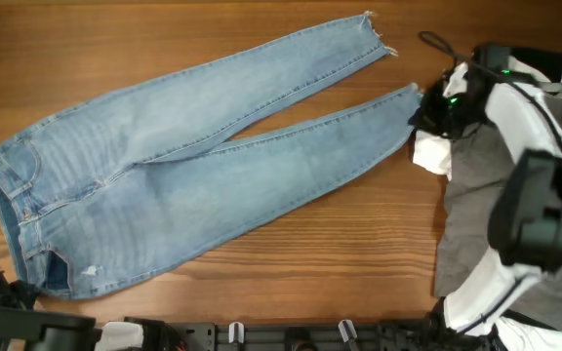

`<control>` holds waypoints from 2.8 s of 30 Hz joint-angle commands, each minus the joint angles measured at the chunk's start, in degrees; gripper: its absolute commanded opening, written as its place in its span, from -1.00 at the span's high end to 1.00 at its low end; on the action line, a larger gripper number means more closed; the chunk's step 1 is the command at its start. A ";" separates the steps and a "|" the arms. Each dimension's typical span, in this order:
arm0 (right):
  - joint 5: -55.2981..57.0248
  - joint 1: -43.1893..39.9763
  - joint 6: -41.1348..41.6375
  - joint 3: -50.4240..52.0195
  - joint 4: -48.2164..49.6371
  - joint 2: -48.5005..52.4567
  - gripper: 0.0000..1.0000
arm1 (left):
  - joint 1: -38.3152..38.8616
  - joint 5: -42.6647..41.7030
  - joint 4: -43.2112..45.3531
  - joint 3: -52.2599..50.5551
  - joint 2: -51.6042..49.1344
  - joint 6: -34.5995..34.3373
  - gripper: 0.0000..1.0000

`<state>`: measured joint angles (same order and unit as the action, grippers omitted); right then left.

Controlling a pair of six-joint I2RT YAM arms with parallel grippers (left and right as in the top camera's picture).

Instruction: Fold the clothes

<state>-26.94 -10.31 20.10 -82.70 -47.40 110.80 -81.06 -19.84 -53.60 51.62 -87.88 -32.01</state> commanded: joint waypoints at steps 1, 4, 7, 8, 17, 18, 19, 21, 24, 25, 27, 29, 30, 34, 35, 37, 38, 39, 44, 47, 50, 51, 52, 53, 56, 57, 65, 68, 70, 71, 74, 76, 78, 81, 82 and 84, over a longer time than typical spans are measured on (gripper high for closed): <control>1.99 -1.18 3.34 -2.82 -0.68 -12.59 0.92 | 0.24 -3.30 -4.09 4.50 4.70 3.21 0.92; 3.82 -1.22 6.29 -2.95 -0.72 -19.71 0.91 | 0.15 -3.28 -7.50 7.17 8.04 2.10 0.92; 5.75 -1.44 8.57 -4.28 -1.53 -26.18 0.91 | 0.15 -2.93 -10.60 10.91 12.13 1.68 0.92; 6.19 -1.44 9.05 -4.83 -1.70 -27.93 0.91 | 0.15 -2.60 -11.43 12.17 13.40 1.53 0.92; 9.53 -1.42 17.79 -6.27 -1.70 -34.77 0.91 | 0.15 -0.26 -16.96 21.77 21.64 -1.51 0.92; 9.73 -1.40 18.56 -6.27 -1.57 -34.38 0.91 | 0.15 -0.24 -16.90 21.81 21.86 -1.75 0.92; 9.99 -1.40 19.47 -6.27 -1.42 -33.86 0.91 | 0.15 -0.22 -16.81 21.81 21.88 -1.75 0.92; 10.80 -1.36 21.73 -6.27 -1.05 -32.48 0.91 | 0.22 -0.24 -16.24 21.81 21.59 -1.90 0.92; 10.88 -0.59 25.81 -6.23 1.11 -28.50 0.91 | 0.72 -0.24 -14.08 21.79 20.44 -2.89 0.92; 10.86 0.20 27.06 -6.23 2.54 -26.32 0.91 | 1.27 -0.31 -13.16 21.79 19.87 -3.74 0.92; 10.60 2.27 28.15 -6.23 6.43 -22.03 0.91 | 3.10 -0.26 -10.82 21.79 18.64 -6.14 0.92; 10.25 4.59 27.96 -6.23 11.30 -17.92 0.91 | 6.05 -0.24 -7.96 21.79 17.31 -7.26 0.92; 10.29 5.95 27.76 -6.23 14.01 -15.56 0.91 | 7.78 -0.04 -6.56 21.79 16.52 -8.11 0.92; 8.92 10.23 28.55 -6.23 22.27 -6.71 0.91 | 14.99 3.93 -1.38 21.79 13.18 -9.25 0.91; 8.20 11.21 28.57 -6.23 23.08 -4.76 0.91 | 16.26 5.42 -0.96 21.79 12.50 -9.22 0.91; 7.93 12.52 28.28 -6.23 22.69 -2.05 0.91 | 18.91 9.49 -0.37 21.79 10.86 -9.20 0.91; 8.07 13.05 27.74 -6.23 22.10 -0.48 0.92 | 20.26 11.47 0.22 21.79 9.84 -9.14 0.91; 8.11 13.22 27.06 -6.23 21.77 0.50 0.92 | 21.18 12.11 0.79 21.79 9.09 -8.85 0.91; 7.32 12.79 23.82 -6.23 21.64 2.47 0.82 | 23.93 13.14 2.54 21.79 6.93 -8.76 0.89; 3.78 12.50 23.76 -6.23 23.28 2.47 0.05 | 24.41 14.21 2.58 21.79 6.84 -8.72 0.89; 3.91 12.09 18.73 -6.23 22.93 2.47 0.08 | 24.46 14.36 2.10 21.79 6.86 -8.68 0.88; 4.00 12.07 13.07 -6.23 22.62 2.47 0.08 | 24.44 14.49 1.77 21.79 6.86 -8.44 0.88; 4.00 12.07 4.98 -6.23 21.86 2.47 0.08 | 24.44 14.60 1.68 21.79 6.86 -7.58 0.88; 4.04 12.17 -2.89 -6.23 20.85 2.47 0.06 | 24.44 14.64 1.66 21.79 6.86 -7.23 0.87; 10.36 12.26 -14.62 -6.23 15.87 2.45 -0.11 | 24.44 15.04 1.49 21.79 6.86 -6.93 0.85; 13.51 12.26 -14.84 -6.23 14.53 2.45 -0.10 | 24.44 14.99 1.46 21.79 6.86 -6.84 0.85; 15.80 13.68 -8.68 -6.23 14.95 3.82 0.08 | 24.44 15.45 0.00 21.79 6.86 -4.22 0.82; 11.45 13.68 0.02 -6.16 16.83 5.38 -0.17 | 24.44 15.45 -0.13 21.79 6.86 -4.22 0.81; 5.68 13.70 1.97 -6.16 18.86 7.06 -0.18 | 24.44 15.45 -0.17 21.79 6.86 -4.22 0.81; 3.80 13.73 3.61 -6.16 19.89 8.07 -0.18 | 24.44 15.45 -0.17 21.79 6.86 -4.22 0.81; 1.90 13.73 10.34 -6.16 22.95 11.06 -0.18 | 24.44 15.45 -0.17 21.79 6.86 -4.22 0.80; -1.25 13.73 11.43 -6.16 26.16 12.07 -0.11 | 24.44 15.45 -0.17 21.79 6.86 -4.22 0.80; -2.93 13.73 14.10 -6.16 29.22 12.59 0.06 | 24.44 15.45 -0.17 21.79 6.86 -4.22 0.79; -3.54 13.73 14.86 -6.19 32.15 12.41 0.81 | 24.44 15.45 -0.22 21.79 6.86 -4.22 0.80; -4.09 13.64 15.10 -6.19 32.89 12.31 0.91 | 24.44 15.45 -0.22 21.79 6.86 -4.22 0.80; -4.55 12.83 16.87 -6.23 32.76 11.43 0.91 | 24.44 15.45 -0.48 21.79 6.86 -4.22 0.80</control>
<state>-28.08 3.22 32.97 -88.03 -14.72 122.93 -56.95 -5.37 -53.78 72.29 -80.79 -37.17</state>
